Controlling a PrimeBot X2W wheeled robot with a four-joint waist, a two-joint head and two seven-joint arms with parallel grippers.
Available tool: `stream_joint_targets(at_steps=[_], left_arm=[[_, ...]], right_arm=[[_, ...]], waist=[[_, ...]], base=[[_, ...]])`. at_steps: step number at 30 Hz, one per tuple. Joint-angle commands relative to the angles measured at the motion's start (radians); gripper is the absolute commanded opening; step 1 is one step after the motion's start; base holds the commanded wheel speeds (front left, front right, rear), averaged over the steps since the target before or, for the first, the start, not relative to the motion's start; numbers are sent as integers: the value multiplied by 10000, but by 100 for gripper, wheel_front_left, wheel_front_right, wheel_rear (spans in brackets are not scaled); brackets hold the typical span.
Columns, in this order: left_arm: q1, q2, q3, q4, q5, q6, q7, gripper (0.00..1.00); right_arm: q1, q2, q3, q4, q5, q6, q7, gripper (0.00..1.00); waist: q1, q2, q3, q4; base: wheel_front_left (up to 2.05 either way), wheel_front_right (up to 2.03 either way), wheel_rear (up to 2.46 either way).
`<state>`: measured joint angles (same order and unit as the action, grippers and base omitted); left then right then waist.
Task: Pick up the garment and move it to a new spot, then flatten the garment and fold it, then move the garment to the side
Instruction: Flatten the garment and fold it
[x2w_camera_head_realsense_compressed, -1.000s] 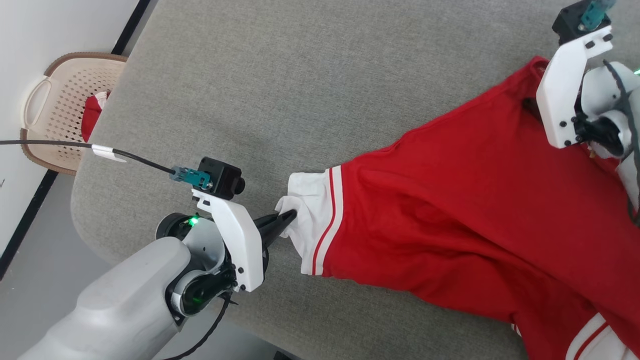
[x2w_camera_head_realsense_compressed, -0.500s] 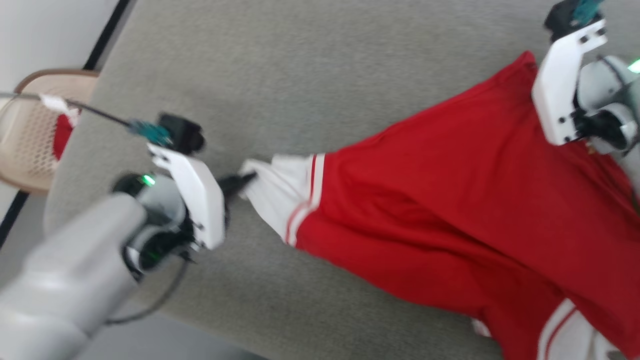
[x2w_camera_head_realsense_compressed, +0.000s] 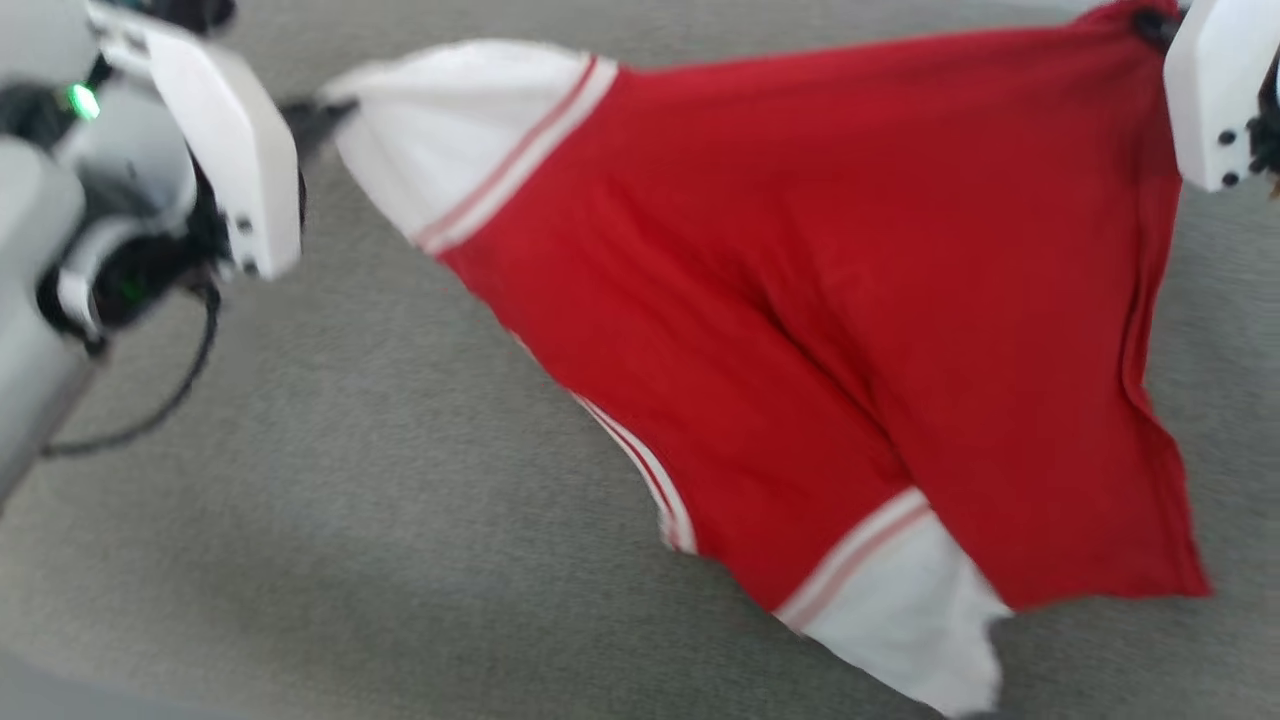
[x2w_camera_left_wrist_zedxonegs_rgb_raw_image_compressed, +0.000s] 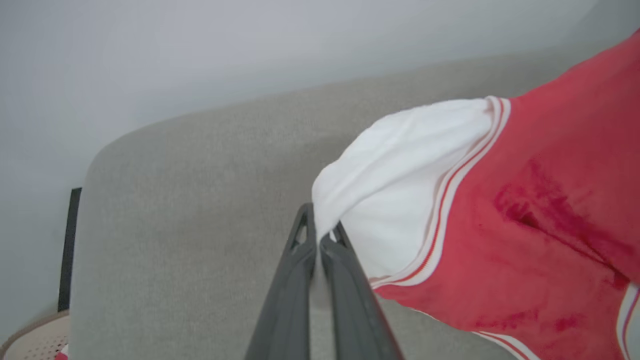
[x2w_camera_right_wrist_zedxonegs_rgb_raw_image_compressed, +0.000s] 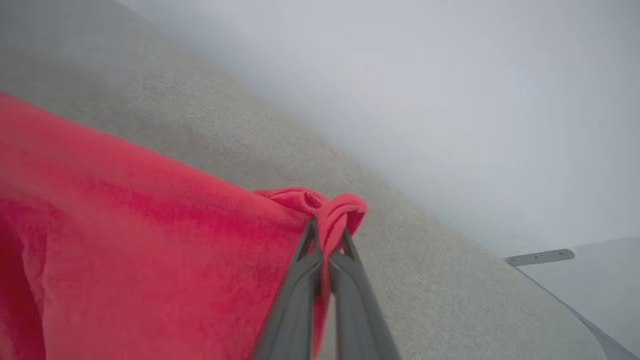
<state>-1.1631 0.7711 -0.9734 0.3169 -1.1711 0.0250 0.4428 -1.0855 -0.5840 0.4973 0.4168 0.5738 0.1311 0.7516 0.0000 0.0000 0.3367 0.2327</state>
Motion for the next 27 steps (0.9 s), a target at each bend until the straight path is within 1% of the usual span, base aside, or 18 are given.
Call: stream_joint_targets(at_steps=[1,5,8,10,12,14,16,18,20,22,25,27], left_arm=[[-218,-42,37,79,134,52,34,0],[-1258,-458,135,750,673,52,-230,0],[-2097,-872,247,1581,1284,51,-937,0],[-2702,-1192,361,2223,1754,84,-1640,0],[-3396,-1492,464,2826,2346,163,-2657,0],[-3942,-1753,573,3442,2797,210,-3679,0],[-4500,-1976,706,3911,3243,310,-4898,0],[-4874,-2173,814,4279,3586,286,-6032,0],[-4961,-2373,915,4541,3641,85,-6658,0],[-4808,-2467,798,4671,3799,-279,-6872,0],[-4222,-2466,491,4939,3857,-800,-6923,0],[-3706,-2484,268,5096,3693,-1074,-6659,0]], right_arm=[[-66,90,-103,-36,-79,-6,-127,0],[-420,539,-765,151,-597,-6,-752,0],[-919,937,-1383,712,-1338,-6,-1619,0],[-1343,1261,-1969,1253,-1987,-6,-2448,0],[-1754,1597,-2531,1814,-2829,-6,-3378,0],[-2223,1900,-3276,2257,-3806,-6,-4603,0],[-2563,2288,-4057,2539,-4761,-6,-5884,0],[-2685,2617,-4598,2746,-5657,-6,-6948,0],[-2733,2897,-4906,2985,-6278,-6,-7651,0],[-2539,3087,-5064,3356,-6608,-6,-7808,0],[-2134,3280,-4889,3892,-6564,-6,-7591,0],[-1757,3306,-4669,4179,-6377,-6,-7315,0]], waist=[[0,0,-55,-216],[0,0,39,-537],[0,0,171,-732],[0,0,253,-819],[0,0,318,-882],[0,0,376,-922],[0,0,408,-948],[0,0,397,-958],[0,0,352,-944],[0,0,292,-908],[0,0,198,-849],[0,0,114,-809]], base=[[0,0,0],[0,0,0],[0,0,0],[0,0,0],[0,0,0],[0,0,0],[0,0,0],[0,0,0],[0,0,0],[0,0,0],[0,0,0],[0,0,0]])
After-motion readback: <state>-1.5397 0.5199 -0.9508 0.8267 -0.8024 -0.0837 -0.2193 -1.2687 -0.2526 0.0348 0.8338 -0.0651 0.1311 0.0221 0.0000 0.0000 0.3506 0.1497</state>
